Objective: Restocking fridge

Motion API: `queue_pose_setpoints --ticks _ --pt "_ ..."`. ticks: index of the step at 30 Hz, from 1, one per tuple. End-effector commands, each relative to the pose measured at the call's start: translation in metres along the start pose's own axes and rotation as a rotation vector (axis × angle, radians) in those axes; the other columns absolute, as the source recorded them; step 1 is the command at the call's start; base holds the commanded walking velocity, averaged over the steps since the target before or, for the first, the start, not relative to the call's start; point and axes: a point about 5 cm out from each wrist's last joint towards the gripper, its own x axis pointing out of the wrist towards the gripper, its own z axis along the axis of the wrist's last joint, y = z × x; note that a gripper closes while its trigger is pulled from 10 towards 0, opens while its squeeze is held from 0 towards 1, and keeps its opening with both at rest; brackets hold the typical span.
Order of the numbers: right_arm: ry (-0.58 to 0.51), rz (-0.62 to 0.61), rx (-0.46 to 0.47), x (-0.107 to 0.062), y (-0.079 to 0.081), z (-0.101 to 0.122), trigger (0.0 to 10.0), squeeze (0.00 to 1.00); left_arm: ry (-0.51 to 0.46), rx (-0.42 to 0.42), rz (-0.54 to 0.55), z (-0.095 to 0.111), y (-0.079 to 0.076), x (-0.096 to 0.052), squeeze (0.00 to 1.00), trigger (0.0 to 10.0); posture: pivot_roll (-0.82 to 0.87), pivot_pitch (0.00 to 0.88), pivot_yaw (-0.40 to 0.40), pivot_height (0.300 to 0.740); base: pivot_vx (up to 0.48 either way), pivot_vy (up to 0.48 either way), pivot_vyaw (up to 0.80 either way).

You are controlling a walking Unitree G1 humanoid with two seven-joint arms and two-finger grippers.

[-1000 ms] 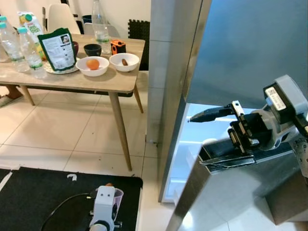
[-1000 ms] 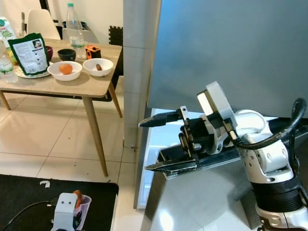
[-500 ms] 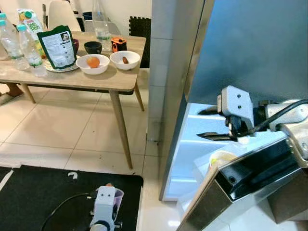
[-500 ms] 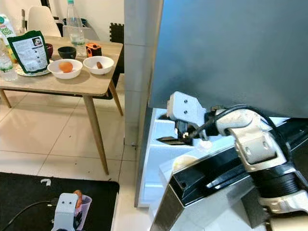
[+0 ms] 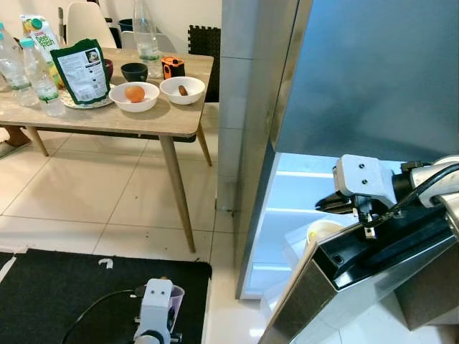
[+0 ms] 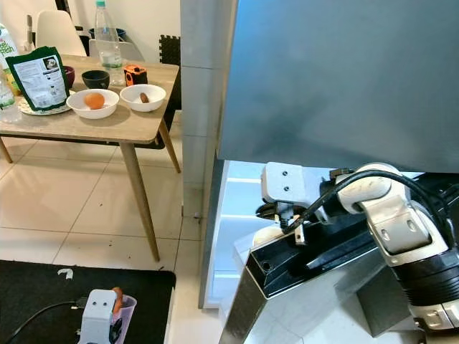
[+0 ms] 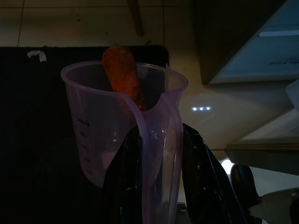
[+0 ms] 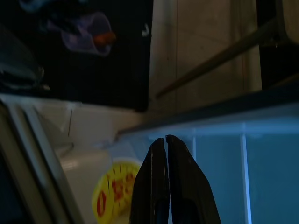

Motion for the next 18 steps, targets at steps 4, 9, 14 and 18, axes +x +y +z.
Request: queue_pose_setpoints --ticks 4,9,14,18 --pt "0.067 0.058 0.040 0.002 0.011 -0.011 10.0 0.00 0.029 -0.003 -0.016 -0.006 -0.005 -0.002 0.00 10.0 -0.05 0.045 -0.078 0.740 0.000 0.000 0.00" --pt "0.222 0.125 0.103 -0.009 0.024 -0.033 10.0 0.00 0.032 0.001 -0.019 -0.008 -0.005 -0.002 0.00 10.0 -0.06 0.048 -0.078 0.740 0.000 0.000 0.00" --pt "0.355 0.106 0.161 -0.022 0.026 -0.052 10.0 0.00 0.037 -0.004 -0.020 -0.008 -0.005 -0.002 0.00 10.0 -0.06 0.053 -0.083 0.740 0.000 0.000 0.00" --pt "0.331 0.059 0.141 -0.019 0.021 -0.049 10.0 0.00 0.044 -0.010 -0.019 -0.009 -0.006 -0.002 0.00 10.0 -0.07 0.057 -0.082 0.740 0.000 0.000 0.00"
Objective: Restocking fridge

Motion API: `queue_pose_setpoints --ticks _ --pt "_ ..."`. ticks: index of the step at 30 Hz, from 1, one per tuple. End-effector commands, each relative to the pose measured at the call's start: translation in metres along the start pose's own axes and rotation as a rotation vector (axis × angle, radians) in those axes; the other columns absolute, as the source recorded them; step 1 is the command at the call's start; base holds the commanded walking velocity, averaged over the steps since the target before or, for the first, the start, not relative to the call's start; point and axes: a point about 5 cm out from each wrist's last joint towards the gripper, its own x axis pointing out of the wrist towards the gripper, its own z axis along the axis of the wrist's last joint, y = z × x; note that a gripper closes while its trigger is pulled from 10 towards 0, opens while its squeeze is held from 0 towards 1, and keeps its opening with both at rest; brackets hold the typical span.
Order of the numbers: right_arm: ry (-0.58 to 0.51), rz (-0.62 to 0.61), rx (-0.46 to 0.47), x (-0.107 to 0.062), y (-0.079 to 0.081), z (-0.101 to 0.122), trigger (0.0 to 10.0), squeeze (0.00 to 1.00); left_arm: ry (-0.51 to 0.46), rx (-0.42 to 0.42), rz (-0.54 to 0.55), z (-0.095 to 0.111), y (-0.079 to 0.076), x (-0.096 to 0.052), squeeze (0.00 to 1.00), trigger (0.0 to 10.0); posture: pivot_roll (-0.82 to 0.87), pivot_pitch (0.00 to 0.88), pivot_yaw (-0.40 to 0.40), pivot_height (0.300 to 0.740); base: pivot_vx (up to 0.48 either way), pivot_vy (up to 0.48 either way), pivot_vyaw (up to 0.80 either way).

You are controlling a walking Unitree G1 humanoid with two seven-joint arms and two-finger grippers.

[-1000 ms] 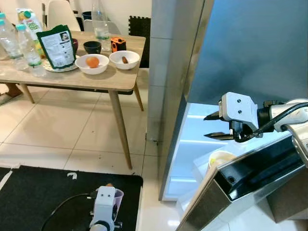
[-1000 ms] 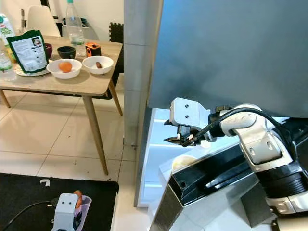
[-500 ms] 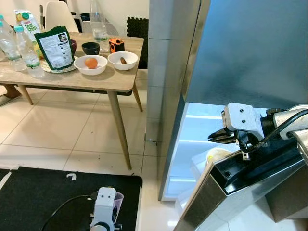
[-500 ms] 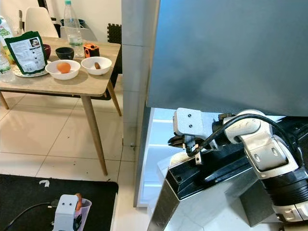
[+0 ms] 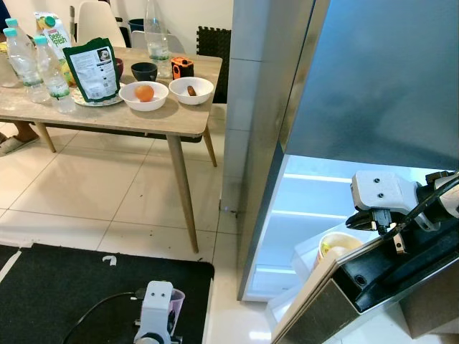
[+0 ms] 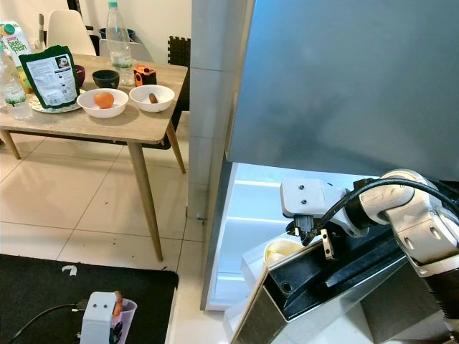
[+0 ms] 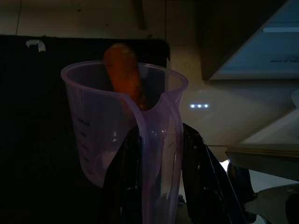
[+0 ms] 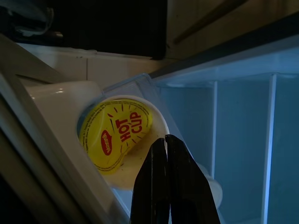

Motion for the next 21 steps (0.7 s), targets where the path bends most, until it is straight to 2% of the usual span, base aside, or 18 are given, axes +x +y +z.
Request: queue_pose_setpoints --ticks 1,2,3,4,5,6,10,14,15,16,17,20,21 --pt "-0.018 0.004 0.030 0.016 0.005 -0.006 10.0 0.00 0.023 -0.007 -0.013 -0.005 -0.006 -0.001 0.00 10.0 -0.07 0.057 -0.082 0.740 0.000 0.000 0.00" --pt "-0.081 -0.009 0.015 0.017 0.003 0.003 10.0 0.00 0.025 -0.007 -0.014 -0.006 -0.007 -0.001 0.00 10.0 -0.06 0.059 -0.081 0.740 0.000 0.000 0.00" --pt "-0.081 -0.009 0.015 0.017 0.003 0.003 10.0 0.00 0.025 -0.007 -0.014 -0.006 -0.007 -0.001 0.00 10.0 -0.06 0.059 -0.081 0.740 0.000 0.000 0.00" --pt "-0.257 -0.009 -0.015 0.019 0.003 0.027 10.0 0.00 0.028 -0.007 -0.014 -0.006 -0.006 -0.001 0.00 10.0 -0.06 0.060 -0.080 0.740 0.000 0.000 0.00" --pt "-0.257 -0.009 -0.015 0.019 0.003 0.027 10.0 0.00 0.028 -0.007 -0.014 -0.006 -0.006 -0.001 0.00 10.0 -0.06 0.060 -0.080 0.740 0.000 0.000 0.00" --pt "-0.394 -0.004 -0.034 0.020 0.003 0.044 10.0 0.00 0.029 -0.007 -0.013 -0.006 -0.006 -0.001 0.00 10.0 -0.06 0.060 -0.078 0.740 0.000 0.000 0.00" --pt "-0.473 -0.011 -0.045 0.025 0.004 0.055 10.0 0.00 0.034 -0.007 -0.013 -0.006 -0.006 -0.001 0.00 10.0 -0.06 0.063 -0.079 0.740 0.000 0.000 0.00" --pt "-0.599 -0.078 -0.017 0.032 -0.001 0.067 10.0 0.00 0.039 -0.014 -0.013 -0.006 -0.006 0.000 0.00 10.0 -0.06 0.064 -0.078 0.740 0.000 0.000 0.00" --pt "-0.599 -0.078 -0.017 0.032 -0.001 0.067 10.0 0.00 0.039 -0.014 -0.013 -0.006 -0.006 0.000 0.00 10.0 -0.06 0.064 -0.078 0.740 0.000 0.000 0.00" --pt "-0.718 -0.110 0.012 0.029 -0.005 0.077 10.0 0.00 0.039 -0.014 -0.014 -0.006 -0.006 0.000 0.00 10.0 -0.06 0.065 -0.078 0.740 0.000 0.000 0.00" --pt "-0.767 -0.117 0.023 0.027 -0.006 0.080 10.0 0.00 0.040 -0.014 -0.015 -0.006 -0.006 0.000 0.00 10.0 -0.06 0.065 -0.078 0.740 0.000 0.000 0.00" --pt "-0.794 -0.120 0.029 0.026 -0.006 0.083 10.0 0.00 0.040 -0.014 -0.015 -0.006 -0.006 0.000 0.00 10.0 -0.06 0.065 -0.078 0.740 0.000 0.000 0.00" --pt "-0.838 -0.119 0.038 0.023 -0.006 0.086 10.0 0.00 0.040 -0.014 -0.015 -0.006 -0.006 0.000 0.00 10.0 -0.06 0.065 -0.078 0.740 0.000 0.000 0.00"
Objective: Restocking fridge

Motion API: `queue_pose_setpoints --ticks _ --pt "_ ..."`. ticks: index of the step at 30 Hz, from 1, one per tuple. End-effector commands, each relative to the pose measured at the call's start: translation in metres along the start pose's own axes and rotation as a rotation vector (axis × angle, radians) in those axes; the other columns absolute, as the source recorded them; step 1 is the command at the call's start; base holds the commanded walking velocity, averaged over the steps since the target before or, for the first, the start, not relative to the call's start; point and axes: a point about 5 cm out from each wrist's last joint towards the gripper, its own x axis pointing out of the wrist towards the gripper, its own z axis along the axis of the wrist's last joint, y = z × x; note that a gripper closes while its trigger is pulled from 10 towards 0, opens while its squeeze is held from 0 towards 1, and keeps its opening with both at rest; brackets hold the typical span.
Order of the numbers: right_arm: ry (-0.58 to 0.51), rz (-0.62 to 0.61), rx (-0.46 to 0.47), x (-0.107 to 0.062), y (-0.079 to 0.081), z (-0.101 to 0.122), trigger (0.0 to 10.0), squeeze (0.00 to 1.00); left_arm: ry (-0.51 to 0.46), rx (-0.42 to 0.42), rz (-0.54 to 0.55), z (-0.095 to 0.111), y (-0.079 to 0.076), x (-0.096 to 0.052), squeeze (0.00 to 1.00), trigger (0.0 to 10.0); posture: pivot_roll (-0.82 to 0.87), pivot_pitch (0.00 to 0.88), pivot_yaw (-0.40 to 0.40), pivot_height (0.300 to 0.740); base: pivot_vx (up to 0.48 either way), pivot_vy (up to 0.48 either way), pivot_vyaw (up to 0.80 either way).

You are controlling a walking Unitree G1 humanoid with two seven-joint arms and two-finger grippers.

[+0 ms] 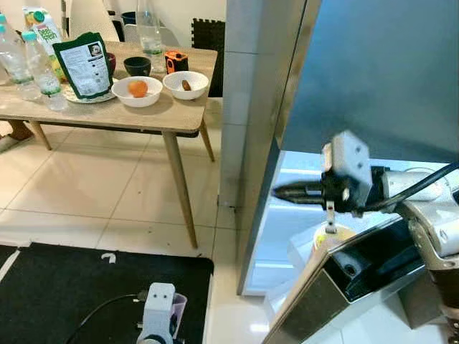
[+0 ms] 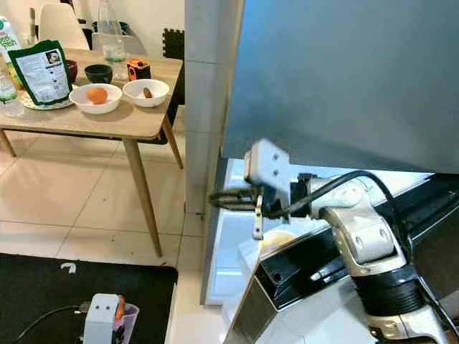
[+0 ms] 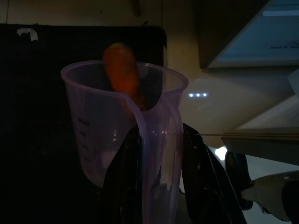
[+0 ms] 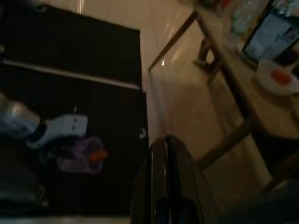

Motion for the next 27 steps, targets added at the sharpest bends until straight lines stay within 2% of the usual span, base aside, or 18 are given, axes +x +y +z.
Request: queue_pose_setpoints --ticks 1,2,5,6,8,13,22,27 --pt "-0.062 -0.003 0.000 -0.002 -0.001 0.011 10.0 0.00 0.014 -0.002 -0.009 -0.003 -0.003 -0.001 0.00 10.0 -0.06 0.066 -0.078 0.740 0.000 0.000 0.00" --pt "-0.062 -0.003 0.000 -0.002 -0.001 0.011 10.0 0.00 0.014 -0.002 -0.009 -0.003 -0.003 -0.001 0.00 10.0 -0.06 0.066 -0.078 0.740 0.000 0.000 0.00" --pt "-0.215 -0.002 0.005 -0.008 -0.003 0.033 10.0 0.00 0.015 -0.003 -0.010 -0.003 -0.003 0.000 0.00 10.0 -0.06 0.066 -0.080 0.740 0.000 0.000 0.00" --pt "-0.215 -0.002 0.005 -0.008 -0.003 0.033 10.0 0.00 0.015 -0.003 -0.010 -0.003 -0.003 0.000 0.00 10.0 -0.06 0.066 -0.080 0.740 0.000 0.000 0.00" --pt "-0.294 -0.013 0.001 -0.012 -0.006 0.045 10.0 0.00 0.017 -0.004 -0.011 -0.003 -0.004 0.000 0.00 10.0 -0.06 0.065 -0.081 0.740 0.000 0.000 0.00" --pt "-0.344 -0.034 -0.006 -0.015 -0.008 0.053 10.0 0.00 0.017 -0.005 -0.014 -0.003 -0.005 0.000 0.00 10.0 -0.06 0.065 -0.081 0.740 -0.049 0.000 0.00" --pt "-0.186 -0.198 -0.007 -0.011 -0.024 0.035 10.0 0.00 0.018 -0.003 -0.017 -0.003 -0.006 0.000 0.00 10.0 -0.06 0.065 -0.079 0.740 -0.262 0.000 0.00" --pt "-0.178 -0.278 -0.003 -0.015 -0.033 0.036 10.0 0.00 0.020 0.001 -0.016 -0.003 -0.005 0.000 0.00 10.0 -0.06 0.065 -0.079 0.740 -0.286 0.000 0.00"
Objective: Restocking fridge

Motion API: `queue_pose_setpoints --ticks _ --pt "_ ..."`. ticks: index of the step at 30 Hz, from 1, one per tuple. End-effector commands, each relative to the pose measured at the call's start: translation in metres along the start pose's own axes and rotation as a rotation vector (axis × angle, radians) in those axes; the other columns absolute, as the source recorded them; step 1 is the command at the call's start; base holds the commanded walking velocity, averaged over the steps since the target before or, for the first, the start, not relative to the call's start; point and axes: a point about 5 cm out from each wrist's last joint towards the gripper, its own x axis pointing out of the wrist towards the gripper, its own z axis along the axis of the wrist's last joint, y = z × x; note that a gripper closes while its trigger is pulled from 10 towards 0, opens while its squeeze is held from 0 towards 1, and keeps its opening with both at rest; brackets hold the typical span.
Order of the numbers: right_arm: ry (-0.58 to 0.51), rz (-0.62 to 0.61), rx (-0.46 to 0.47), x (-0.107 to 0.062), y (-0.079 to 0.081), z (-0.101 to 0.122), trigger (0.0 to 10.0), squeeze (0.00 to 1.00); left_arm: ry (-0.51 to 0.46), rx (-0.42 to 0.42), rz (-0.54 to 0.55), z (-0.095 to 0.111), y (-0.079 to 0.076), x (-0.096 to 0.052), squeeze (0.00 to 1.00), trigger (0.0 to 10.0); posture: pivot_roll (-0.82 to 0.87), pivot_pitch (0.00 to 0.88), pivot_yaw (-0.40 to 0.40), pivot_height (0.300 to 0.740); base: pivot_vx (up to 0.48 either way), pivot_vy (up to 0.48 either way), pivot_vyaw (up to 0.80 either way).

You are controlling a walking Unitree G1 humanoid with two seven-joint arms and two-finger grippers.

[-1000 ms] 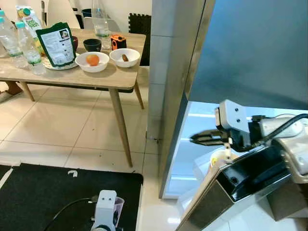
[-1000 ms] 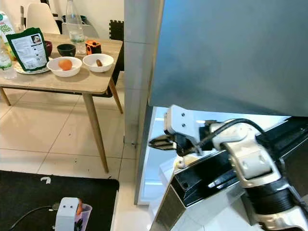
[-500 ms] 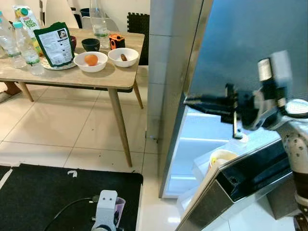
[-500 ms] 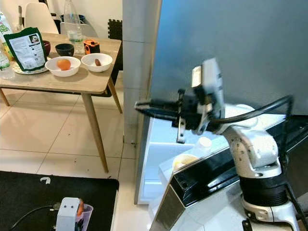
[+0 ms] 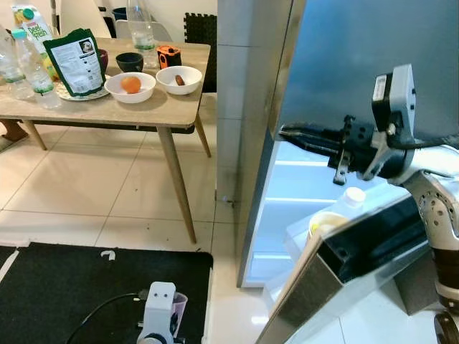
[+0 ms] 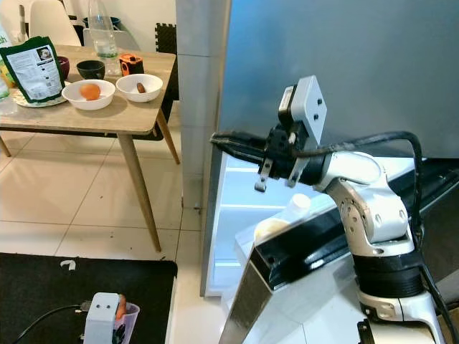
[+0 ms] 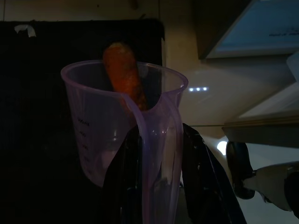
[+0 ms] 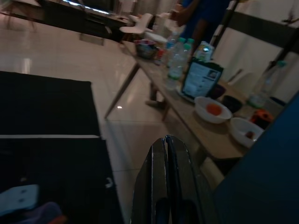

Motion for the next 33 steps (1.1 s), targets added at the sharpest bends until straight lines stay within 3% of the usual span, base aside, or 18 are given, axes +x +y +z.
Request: queue_pose_setpoints --ticks 1,26,33 --pt "-0.001 -0.028 -0.016 -0.004 -0.004 0.002 10.0 0.00 0.022 0.003 -0.013 -0.005 -0.005 -0.001 0.00 10.0 -0.06 0.061 -0.078 0.740 -0.292 0.000 0.00" --pt "0.135 0.027 0.001 0.006 0.015 -0.023 10.0 0.00 0.023 0.010 -0.019 -0.006 -0.006 -0.001 0.00 10.0 -0.06 0.044 -0.077 0.740 -0.292 0.000 0.00" --pt "0.147 0.070 0.040 0.015 0.030 -0.032 10.0 0.00 0.019 0.012 -0.025 -0.004 -0.009 0.000 0.00 10.0 -0.06 0.041 -0.077 0.740 -0.292 0.000 0.00"
